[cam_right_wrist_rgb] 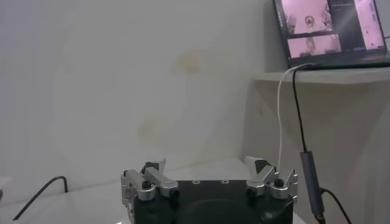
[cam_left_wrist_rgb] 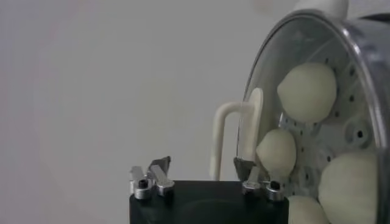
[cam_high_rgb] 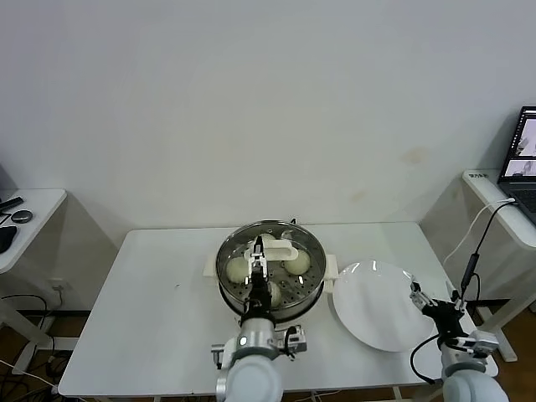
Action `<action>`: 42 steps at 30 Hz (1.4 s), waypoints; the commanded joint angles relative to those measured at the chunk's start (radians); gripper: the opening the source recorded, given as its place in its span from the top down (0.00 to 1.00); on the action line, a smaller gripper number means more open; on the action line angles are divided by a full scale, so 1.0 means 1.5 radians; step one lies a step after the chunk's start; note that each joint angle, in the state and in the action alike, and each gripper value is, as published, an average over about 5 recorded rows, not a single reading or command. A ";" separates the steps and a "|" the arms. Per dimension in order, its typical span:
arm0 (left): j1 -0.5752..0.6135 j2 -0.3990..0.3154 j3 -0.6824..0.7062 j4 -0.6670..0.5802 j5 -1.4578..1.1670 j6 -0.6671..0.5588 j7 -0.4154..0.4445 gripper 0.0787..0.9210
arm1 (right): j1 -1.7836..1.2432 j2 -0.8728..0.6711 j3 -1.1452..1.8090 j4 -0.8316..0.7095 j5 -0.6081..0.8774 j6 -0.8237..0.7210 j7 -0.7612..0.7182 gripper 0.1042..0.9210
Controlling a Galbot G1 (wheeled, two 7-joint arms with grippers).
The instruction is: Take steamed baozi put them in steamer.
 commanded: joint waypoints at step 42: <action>0.466 -0.032 -0.468 -0.187 -1.024 -0.308 -0.179 0.12 | -0.177 0.005 -0.049 0.125 -0.138 0.004 -0.028 0.12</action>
